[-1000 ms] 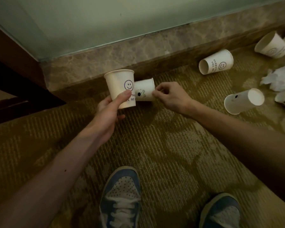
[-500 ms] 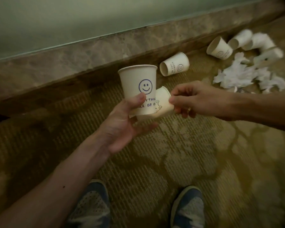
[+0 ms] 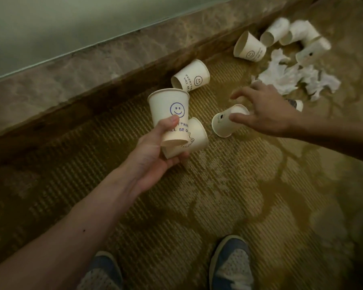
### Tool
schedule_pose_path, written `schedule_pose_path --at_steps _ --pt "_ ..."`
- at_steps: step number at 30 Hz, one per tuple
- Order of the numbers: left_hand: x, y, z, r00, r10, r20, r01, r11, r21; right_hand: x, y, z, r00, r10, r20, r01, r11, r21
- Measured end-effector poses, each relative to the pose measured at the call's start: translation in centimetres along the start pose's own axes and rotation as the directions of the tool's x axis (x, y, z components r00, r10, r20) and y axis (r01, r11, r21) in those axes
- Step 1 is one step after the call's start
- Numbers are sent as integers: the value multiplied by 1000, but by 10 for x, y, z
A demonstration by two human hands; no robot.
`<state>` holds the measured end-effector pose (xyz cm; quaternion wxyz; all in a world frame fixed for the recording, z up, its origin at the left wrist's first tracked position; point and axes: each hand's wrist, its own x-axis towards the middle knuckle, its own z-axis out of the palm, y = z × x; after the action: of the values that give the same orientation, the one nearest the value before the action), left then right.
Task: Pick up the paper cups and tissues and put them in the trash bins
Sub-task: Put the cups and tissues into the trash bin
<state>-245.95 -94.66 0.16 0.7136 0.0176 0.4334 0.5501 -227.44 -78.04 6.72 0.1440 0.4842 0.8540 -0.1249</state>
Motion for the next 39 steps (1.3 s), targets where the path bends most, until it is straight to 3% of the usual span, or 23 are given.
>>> schedule_pose_path --at_steps 3,6,15,18,21,24,27,31,35,39 --pt "9 0 -5 1000 -22 10 21 999 36 5 14 18 993 84 77 -85 996 17" --pt "17 0 -13 999 -37 13 37 998 54 7 21 32 990 79 117 -89 993 80" --pt "19 2 -28 997 -50 -52 56 991 125 17 11 43 1000 10 27 -12 997 77" --pt "-4 14 -41 994 -43 -100 61 981 185 17 -7 44 998 -21 53 9 975 220" --pt "-40 33 -54 986 -21 -167 68 957 282 10 -38 41 981 -149 127 78 892 445" --pt "-85 50 -60 969 43 -244 51 929 366 7 -70 35 947 -297 120 187 818 544" --pt "-141 65 -65 953 116 -280 12 909 416 16 -107 21 875 -479 76 372 764 528" --pt "-238 82 -71 913 246 -325 -70 880 471 1 -192 -22 690 -723 -10 649 613 451" --pt "-357 86 -71 795 407 -449 -175 864 472 -82 -279 -71 448 -893 -44 797 376 473" --pt "-472 62 -52 641 547 -538 -305 826 474 -177 -343 -116 273 -955 -115 862 190 469"
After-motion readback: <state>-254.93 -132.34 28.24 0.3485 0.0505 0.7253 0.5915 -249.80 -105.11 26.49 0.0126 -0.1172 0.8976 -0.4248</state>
